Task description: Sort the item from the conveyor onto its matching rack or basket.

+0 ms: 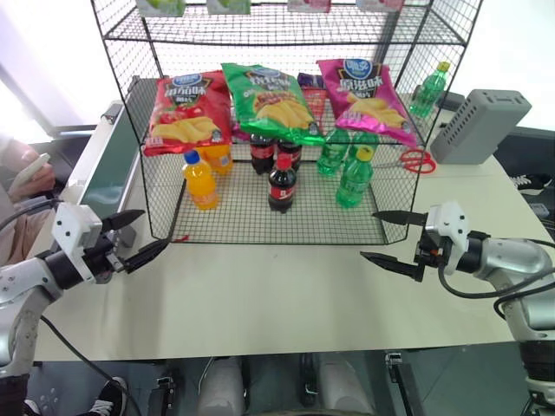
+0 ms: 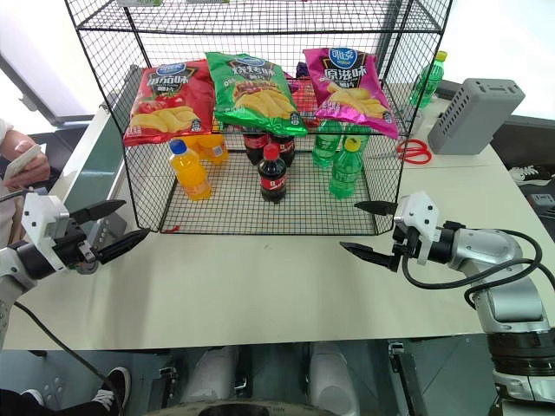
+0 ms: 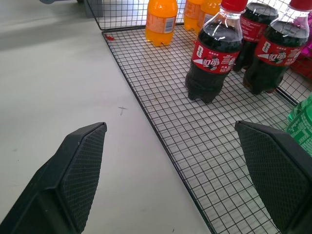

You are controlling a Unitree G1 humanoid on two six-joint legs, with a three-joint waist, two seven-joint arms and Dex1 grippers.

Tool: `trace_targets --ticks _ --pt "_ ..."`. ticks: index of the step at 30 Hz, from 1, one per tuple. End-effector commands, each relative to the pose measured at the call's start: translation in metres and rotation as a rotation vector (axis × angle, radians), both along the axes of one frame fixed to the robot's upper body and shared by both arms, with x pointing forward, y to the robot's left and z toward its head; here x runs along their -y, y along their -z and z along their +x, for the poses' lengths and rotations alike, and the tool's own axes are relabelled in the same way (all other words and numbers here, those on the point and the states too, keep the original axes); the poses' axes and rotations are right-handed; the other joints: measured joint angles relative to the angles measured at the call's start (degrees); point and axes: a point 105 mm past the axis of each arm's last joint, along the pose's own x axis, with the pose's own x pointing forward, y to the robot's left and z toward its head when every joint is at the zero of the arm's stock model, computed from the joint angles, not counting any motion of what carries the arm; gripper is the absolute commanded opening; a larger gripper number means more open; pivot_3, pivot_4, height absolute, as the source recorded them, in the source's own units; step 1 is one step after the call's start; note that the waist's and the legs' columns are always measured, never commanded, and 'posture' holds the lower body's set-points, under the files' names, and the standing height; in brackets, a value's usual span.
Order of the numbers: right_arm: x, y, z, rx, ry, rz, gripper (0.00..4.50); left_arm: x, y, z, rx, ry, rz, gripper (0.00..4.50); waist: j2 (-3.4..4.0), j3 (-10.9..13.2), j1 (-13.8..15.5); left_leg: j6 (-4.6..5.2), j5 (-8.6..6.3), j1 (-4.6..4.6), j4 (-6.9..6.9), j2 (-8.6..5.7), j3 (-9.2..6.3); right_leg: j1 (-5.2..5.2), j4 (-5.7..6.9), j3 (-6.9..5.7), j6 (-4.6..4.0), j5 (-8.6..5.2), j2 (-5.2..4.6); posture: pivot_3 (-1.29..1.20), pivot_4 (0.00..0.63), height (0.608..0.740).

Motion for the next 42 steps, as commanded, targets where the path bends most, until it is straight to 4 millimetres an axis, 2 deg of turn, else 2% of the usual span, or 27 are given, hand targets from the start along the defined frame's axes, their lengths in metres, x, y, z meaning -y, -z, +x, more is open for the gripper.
trace_targets --ticks 1,8,13,42 --pt "-0.0015 -0.0083 0.0002 0.050 -0.021 -0.016 4.39 -0.0009 -0.0103 -0.0018 0.047 0.008 0.019 4.31 0.00 0.00 0.00 0.00 0.00 0.00 0.00 0.00 0.00 0.00 0.00 0.00 0.00 0.00 0.00 0.00 0.150 0.737" --pt "-0.0033 -0.0104 0.0024 0.053 -0.023 -0.011 4.39 -0.0010 -0.0124 0.0053 0.066 0.001 0.006 4.31 0.00 0.00 0.00 0.00 0.00 0.01 0.00 0.00 0.00 0.01 0.01 0.00 0.00 0.00 0.00 0.00 0.150 0.737" --pt "-0.0030 -0.0053 -0.0006 0.042 -0.020 -0.022 4.39 0.0002 -0.0100 0.0034 0.060 0.012 0.005 4.31 0.00 0.00 -0.01 0.00 0.00 0.02 0.00 0.00 0.01 0.01 0.02 0.00 0.00 0.00 0.00 0.00 0.150 0.737" --pt "-0.0032 -0.0086 -0.0016 0.033 0.002 -0.030 4.39 0.0036 -0.0044 0.0016 0.028 0.041 0.048 4.31 -0.01 -0.01 0.00 0.00 0.00 0.06 0.01 0.00 0.01 0.04 0.04 0.00 0.00 0.00 0.00 0.00 0.150 0.737"
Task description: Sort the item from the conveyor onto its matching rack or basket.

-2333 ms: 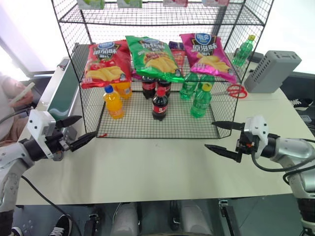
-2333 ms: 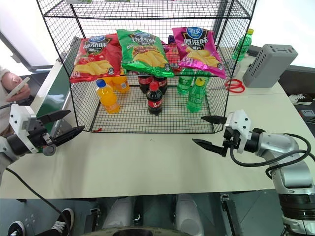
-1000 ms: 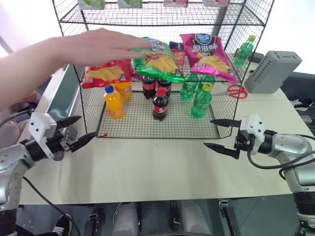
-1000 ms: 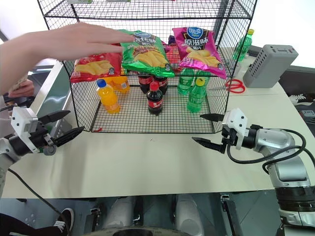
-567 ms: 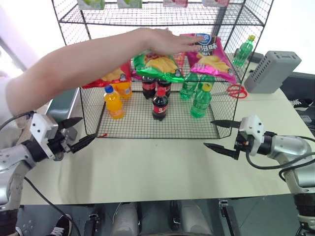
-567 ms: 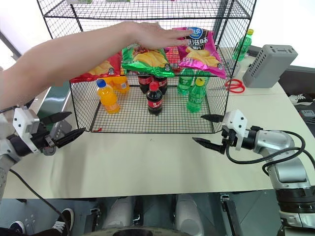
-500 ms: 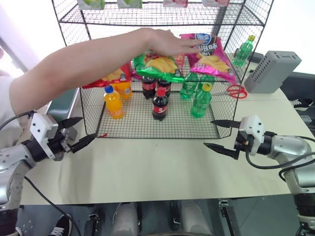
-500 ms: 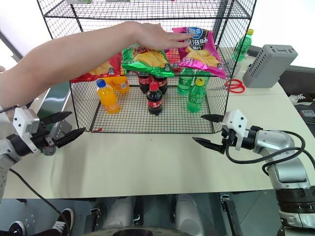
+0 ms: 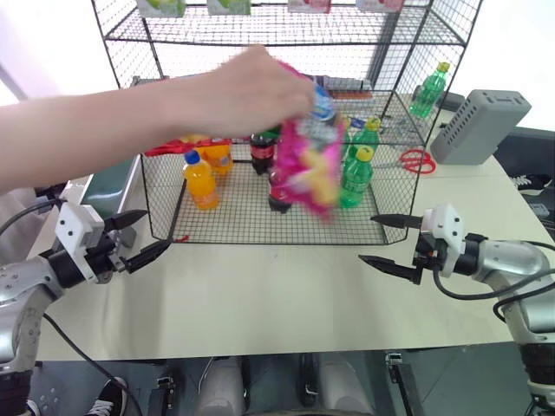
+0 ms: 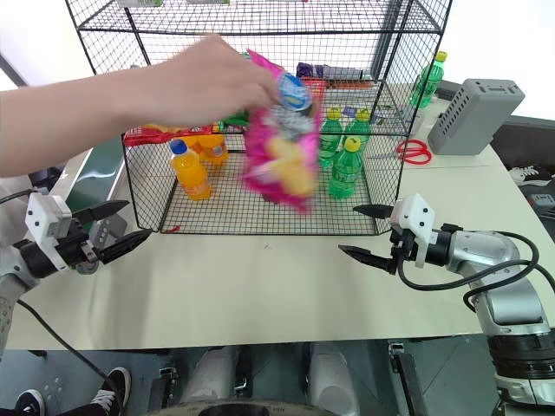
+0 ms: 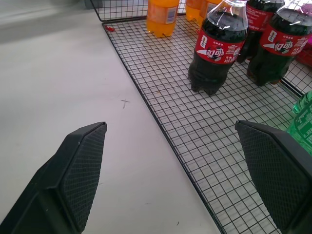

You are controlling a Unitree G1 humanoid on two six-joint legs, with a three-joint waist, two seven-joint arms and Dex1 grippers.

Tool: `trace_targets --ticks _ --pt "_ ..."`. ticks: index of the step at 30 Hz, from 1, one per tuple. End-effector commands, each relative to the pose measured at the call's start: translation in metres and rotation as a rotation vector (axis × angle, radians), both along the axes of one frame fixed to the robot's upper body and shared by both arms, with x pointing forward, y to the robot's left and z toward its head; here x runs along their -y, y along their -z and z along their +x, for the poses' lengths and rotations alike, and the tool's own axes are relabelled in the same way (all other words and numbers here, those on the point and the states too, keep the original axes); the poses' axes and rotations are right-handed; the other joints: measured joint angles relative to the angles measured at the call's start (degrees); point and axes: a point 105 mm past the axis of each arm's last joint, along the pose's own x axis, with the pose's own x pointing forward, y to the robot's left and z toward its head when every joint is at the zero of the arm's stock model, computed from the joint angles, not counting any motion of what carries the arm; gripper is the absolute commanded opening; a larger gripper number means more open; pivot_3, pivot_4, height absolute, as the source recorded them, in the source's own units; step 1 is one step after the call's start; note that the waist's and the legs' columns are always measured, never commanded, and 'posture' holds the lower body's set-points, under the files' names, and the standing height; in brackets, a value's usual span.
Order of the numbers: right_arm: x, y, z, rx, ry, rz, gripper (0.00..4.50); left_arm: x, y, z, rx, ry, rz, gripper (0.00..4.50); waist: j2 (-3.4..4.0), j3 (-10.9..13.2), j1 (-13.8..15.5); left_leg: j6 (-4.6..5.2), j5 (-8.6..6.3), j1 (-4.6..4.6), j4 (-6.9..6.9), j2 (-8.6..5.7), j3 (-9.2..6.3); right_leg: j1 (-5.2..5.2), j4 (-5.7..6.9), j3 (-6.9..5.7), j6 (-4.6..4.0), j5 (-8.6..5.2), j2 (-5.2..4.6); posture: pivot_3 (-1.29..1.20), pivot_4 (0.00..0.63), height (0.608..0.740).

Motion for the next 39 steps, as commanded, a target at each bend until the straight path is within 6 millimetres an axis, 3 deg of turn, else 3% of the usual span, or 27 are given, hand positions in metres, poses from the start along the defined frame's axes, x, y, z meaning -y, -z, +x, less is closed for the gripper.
trace_targets --ticks 1,29,39 --pt "-0.002 -0.013 -0.001 0.051 -0.018 -0.009 4.39 0.002 -0.006 -0.001 0.031 0.019 0.039 4.31 0.00 0.00 0.00 0.00 0.00 0.00 0.00 0.00 0.00 0.00 0.00 0.00 0.00 0.00 0.00 0.00 0.150 0.737" --pt "-0.008 -0.015 0.008 0.079 -0.058 -0.033 4.39 0.012 -0.009 -0.001 0.036 0.050 -0.003 4.31 -0.01 -0.01 0.04 0.00 0.00 0.04 0.02 0.00 0.00 0.04 0.01 0.00 0.00 0.00 0.00 0.00 0.150 0.737" --pt "-0.014 -0.014 0.010 0.079 -0.076 -0.031 4.39 0.004 -0.009 -0.003 0.023 0.024 -0.026 4.31 -0.01 -0.01 -0.09 0.00 0.00 0.08 0.01 0.01 0.01 0.05 0.06 0.00 0.00 0.00 0.00 0.00 0.150 0.737"
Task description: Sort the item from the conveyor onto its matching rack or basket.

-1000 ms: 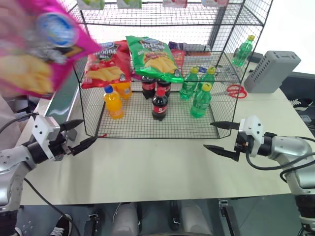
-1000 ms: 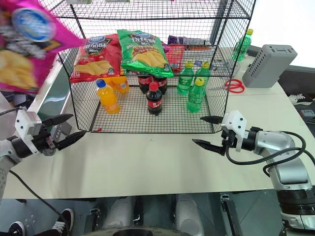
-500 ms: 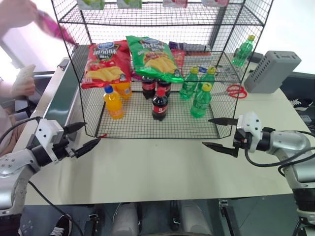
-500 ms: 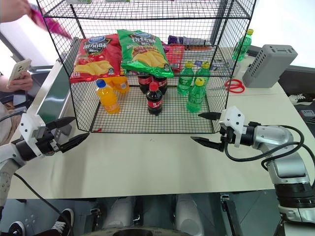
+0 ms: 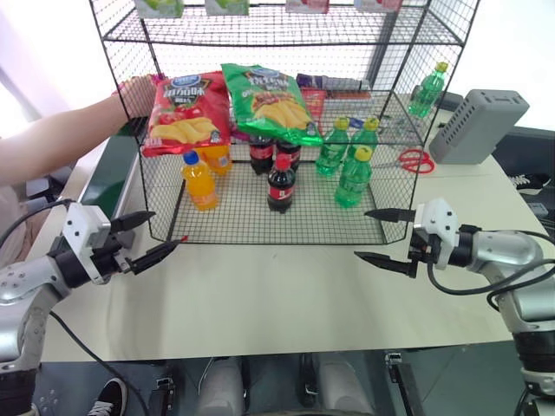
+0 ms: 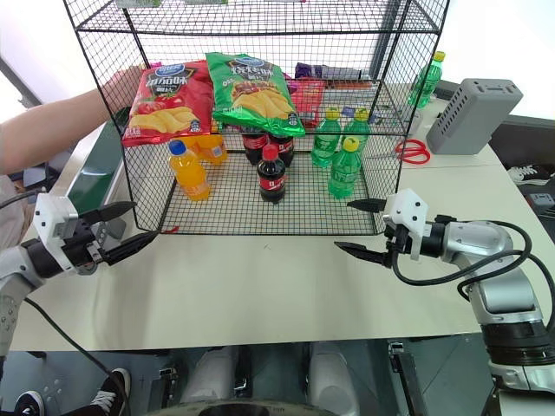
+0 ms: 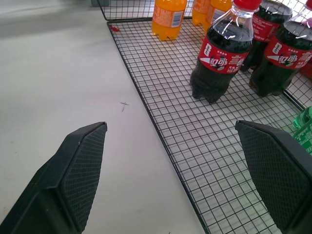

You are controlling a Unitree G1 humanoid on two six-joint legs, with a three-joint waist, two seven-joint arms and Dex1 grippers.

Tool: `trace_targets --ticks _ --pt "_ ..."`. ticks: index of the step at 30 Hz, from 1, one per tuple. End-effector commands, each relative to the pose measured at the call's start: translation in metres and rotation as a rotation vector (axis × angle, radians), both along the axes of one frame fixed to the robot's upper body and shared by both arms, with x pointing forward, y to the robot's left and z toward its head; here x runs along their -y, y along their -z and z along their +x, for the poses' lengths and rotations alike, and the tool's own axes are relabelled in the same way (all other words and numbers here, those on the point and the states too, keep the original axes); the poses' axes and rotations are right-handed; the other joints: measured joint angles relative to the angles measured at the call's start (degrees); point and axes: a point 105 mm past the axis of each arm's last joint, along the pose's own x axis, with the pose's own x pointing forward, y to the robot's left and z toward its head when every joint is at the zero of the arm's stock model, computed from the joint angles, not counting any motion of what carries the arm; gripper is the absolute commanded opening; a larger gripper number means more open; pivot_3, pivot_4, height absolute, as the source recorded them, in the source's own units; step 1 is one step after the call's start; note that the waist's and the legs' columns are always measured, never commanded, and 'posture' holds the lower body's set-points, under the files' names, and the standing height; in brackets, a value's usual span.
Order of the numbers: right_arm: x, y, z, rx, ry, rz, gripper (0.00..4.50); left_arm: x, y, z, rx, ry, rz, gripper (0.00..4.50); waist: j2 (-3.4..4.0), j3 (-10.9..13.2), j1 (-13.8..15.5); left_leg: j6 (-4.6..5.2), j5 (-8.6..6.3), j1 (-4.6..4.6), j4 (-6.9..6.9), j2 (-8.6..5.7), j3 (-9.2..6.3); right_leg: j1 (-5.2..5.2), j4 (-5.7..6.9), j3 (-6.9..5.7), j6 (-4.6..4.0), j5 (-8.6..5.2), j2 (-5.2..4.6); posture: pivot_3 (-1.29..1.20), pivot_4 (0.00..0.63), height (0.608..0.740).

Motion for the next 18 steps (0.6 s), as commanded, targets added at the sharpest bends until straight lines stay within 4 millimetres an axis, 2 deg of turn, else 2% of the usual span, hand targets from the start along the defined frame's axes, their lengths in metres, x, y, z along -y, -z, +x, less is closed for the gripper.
trace_targets --ticks 1,7,11,15,18 --pt "-0.006 -0.008 0.002 0.044 -0.026 0.014 4.39 -0.006 -0.012 -0.002 0.046 -0.028 0.004 4.31 0.00 0.00 0.01 0.00 0.00 0.00 0.00 0.00 0.00 0.00 0.00 0.00 0.00 0.00 0.00 0.00 0.150 0.737" --pt "-0.013 -0.010 0.004 0.046 -0.052 0.027 4.39 -0.014 -0.009 -0.002 0.052 -0.096 0.043 4.31 0.00 0.00 0.02 0.00 0.00 0.00 0.00 0.00 0.00 0.00 0.00 0.00 0.00 0.00 -0.01 0.00 0.150 0.737" --pt "-0.018 -0.012 0.004 0.018 -0.069 0.055 4.39 -0.016 0.002 -0.009 -0.087 -0.106 0.049 4.31 0.00 0.00 0.00 0.00 0.00 0.00 0.00 0.00 -0.01 0.00 0.00 0.00 0.00 0.00 0.00 0.00 0.150 0.737" --pt "-0.036 -0.018 0.001 -0.002 -0.115 0.129 4.39 -0.020 -0.006 -0.014 -0.045 -0.111 0.037 4.31 0.00 0.00 -0.04 0.00 0.00 0.01 0.00 0.01 -0.01 0.00 0.01 0.00 -0.01 0.00 -0.01 0.00 0.150 0.737" --pt "-0.045 -0.017 0.002 0.008 -0.128 0.135 4.39 -0.025 -0.011 -0.018 0.017 -0.126 0.091 4.31 0.00 0.00 -0.11 0.00 0.00 0.02 -0.01 0.03 -0.02 -0.01 0.01 0.00 -0.01 -0.01 0.00 0.00 0.150 0.737"
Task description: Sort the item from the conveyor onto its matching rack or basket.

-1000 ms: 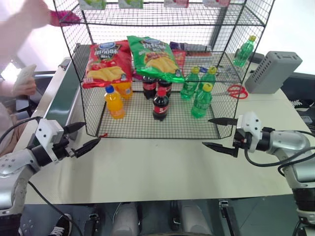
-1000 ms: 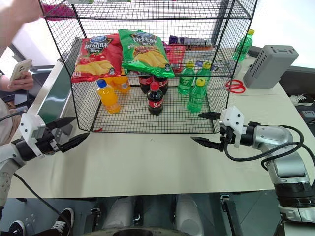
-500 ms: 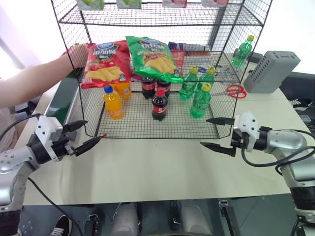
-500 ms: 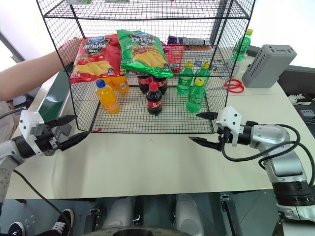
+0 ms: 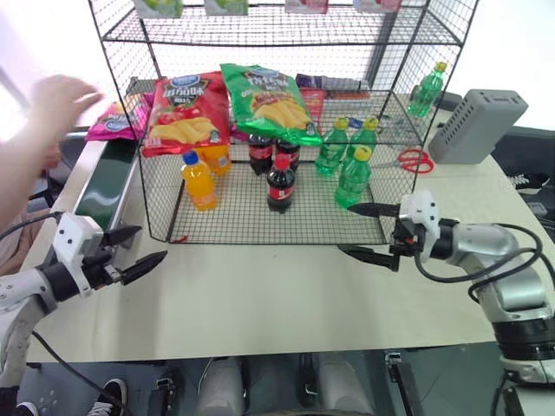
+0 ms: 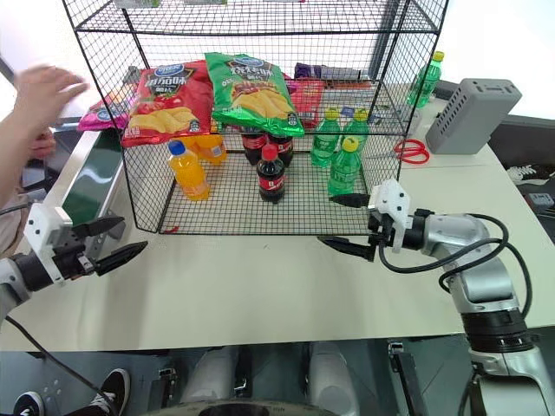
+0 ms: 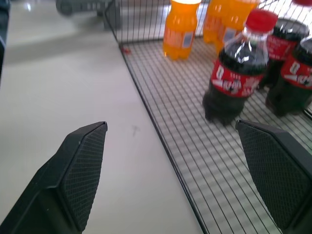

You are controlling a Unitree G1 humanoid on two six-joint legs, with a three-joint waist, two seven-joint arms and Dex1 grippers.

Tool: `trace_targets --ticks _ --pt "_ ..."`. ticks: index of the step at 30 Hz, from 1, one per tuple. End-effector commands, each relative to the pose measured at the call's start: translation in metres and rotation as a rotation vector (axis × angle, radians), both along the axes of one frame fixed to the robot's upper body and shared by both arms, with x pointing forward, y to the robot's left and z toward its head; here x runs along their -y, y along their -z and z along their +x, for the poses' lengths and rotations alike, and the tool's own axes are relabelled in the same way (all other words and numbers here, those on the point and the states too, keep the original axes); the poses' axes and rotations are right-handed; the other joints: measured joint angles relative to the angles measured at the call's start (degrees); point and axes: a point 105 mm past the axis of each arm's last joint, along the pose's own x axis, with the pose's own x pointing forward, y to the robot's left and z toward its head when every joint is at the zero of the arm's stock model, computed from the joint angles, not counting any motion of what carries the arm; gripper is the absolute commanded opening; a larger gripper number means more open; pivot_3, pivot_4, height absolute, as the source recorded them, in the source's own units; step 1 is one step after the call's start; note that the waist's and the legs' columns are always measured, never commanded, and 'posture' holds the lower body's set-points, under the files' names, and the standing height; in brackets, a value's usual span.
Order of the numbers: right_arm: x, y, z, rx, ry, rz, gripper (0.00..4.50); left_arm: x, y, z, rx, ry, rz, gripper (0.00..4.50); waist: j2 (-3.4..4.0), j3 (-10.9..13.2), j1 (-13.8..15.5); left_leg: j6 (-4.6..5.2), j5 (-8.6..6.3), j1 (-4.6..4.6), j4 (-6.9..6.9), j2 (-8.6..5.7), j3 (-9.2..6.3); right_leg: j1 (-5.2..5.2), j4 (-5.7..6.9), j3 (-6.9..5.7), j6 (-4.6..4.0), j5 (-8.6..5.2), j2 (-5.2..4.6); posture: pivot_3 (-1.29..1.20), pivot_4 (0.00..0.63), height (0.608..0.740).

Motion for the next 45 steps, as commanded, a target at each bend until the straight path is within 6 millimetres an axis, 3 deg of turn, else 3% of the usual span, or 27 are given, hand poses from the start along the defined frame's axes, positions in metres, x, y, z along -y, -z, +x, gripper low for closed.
trace_targets --ticks 1,7,12,18,23,31,45 --pt "-0.017 -0.013 -0.001 0.036 -0.040 0.046 4.39 -0.008 -0.024 -0.005 0.121 -0.024 0.045 4.31 0.00 0.00 0.01 0.00 0.00 0.00 0.00 0.00 0.00 0.00 0.00 0.00 0.00 0.00 0.00 0.00 0.150 0.737" --pt "-0.052 -0.016 -0.008 -0.063 -0.126 0.165 4.39 -0.031 -0.034 -0.021 0.238 -0.136 0.188 4.31 0.00 -0.01 0.01 0.00 0.00 0.01 -0.01 0.02 0.00 0.00 0.00 0.00 -0.01 0.00 0.00 0.00 0.150 0.737" --pt "-0.070 -0.009 -0.015 -0.085 -0.197 0.163 4.39 -0.051 -0.018 -0.044 0.305 -0.096 0.615 4.31 -0.03 -0.03 0.04 0.00 -0.01 -0.01 -0.02 0.00 0.04 -0.01 -0.04 0.00 -0.02 -0.01 -0.02 0.00 0.150 0.737" --pt "-0.093 0.003 -0.036 -0.121 -0.341 0.127 4.39 -0.079 -0.011 -0.059 0.386 -0.123 0.907 4.31 -0.09 -0.08 0.10 0.01 -0.01 -0.03 -0.02 0.02 0.03 -0.03 -0.05 -0.03 -0.04 -0.02 -0.03 0.00 0.150 0.737" --pt "-0.100 0.003 -0.036 -0.105 -0.355 0.124 4.39 -0.104 -0.006 -0.064 0.417 -0.139 1.087 4.31 -0.10 -0.08 0.07 0.01 -0.01 -0.03 -0.03 0.05 0.05 -0.06 -0.04 -0.04 -0.04 -0.01 -0.02 0.00 0.150 0.737" --pt "-0.097 0.008 -0.040 -0.134 -0.371 0.090 4.39 -0.120 0.000 -0.063 0.422 -0.189 1.128 4.31 -0.17 -0.12 -0.02 0.02 -0.02 -0.05 -0.04 0.08 0.08 -0.08 -0.05 -0.07 -0.03 -0.01 -0.07 0.00 0.150 0.737" --pt "-0.097 -0.001 -0.043 -0.159 -0.370 0.134 4.39 -0.119 0.006 -0.050 0.454 -0.179 1.117 4.31 -0.21 -0.15 -0.06 0.01 -0.03 -0.04 -0.05 0.10 0.09 -0.09 -0.04 -0.09 -0.03 0.00 -0.09 0.00 0.150 0.737"
